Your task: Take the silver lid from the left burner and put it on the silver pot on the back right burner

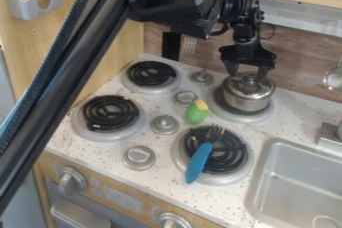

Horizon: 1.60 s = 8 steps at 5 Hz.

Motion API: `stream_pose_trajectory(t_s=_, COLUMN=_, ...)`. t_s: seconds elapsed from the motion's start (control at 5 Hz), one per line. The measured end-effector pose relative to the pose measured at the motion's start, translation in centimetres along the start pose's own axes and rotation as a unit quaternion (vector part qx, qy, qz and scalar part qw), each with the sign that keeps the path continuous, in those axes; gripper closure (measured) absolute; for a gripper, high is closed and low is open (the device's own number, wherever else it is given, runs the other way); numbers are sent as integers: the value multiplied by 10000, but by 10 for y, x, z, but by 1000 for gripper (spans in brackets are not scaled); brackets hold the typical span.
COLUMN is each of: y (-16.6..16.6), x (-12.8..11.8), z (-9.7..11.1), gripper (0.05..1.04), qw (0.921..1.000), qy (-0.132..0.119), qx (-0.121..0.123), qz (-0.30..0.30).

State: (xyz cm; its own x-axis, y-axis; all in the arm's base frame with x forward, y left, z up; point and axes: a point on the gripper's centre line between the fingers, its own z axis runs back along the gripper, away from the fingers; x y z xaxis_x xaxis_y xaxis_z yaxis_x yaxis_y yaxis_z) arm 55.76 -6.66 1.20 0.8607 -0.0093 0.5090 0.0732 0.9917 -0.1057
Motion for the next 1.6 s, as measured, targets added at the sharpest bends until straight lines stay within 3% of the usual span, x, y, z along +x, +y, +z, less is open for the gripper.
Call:
stream_pose_trajectory(t_s=0.2, y=1, x=-14, z=-2, gripper=77, qw=9999, qy=97, qx=-11, qz=73)
stream_pose_trajectory(t_s=0.4, y=-2, x=-15, z=29, gripper=83, qw=9999, qy=-50, qx=-33, qz=112)
stream_pose_trajectory(t_s=0.8, y=9, x=-63, z=76, gripper=84, qw=9994, qy=59, qx=143, qz=301)
stream_pose_trajectory(t_s=1.0, y=13, x=-77, z=96, gripper=84, qw=9985, qy=272, qx=168, qz=438)
stream_pose_trajectory(t_s=1.2, y=21, x=-97, z=101, gripper=84, qw=9933, qy=925, qx=221, qz=652)
stream_pose_trajectory(t_s=1.4, y=26, x=-98, z=113, gripper=83, qw=9864, qy=1395, qx=332, qz=802)
stream_pose_trajectory(t_s=1.6, y=30, x=-112, z=102, gripper=84, qw=9757, qy=2006, qx=441, qz=759)
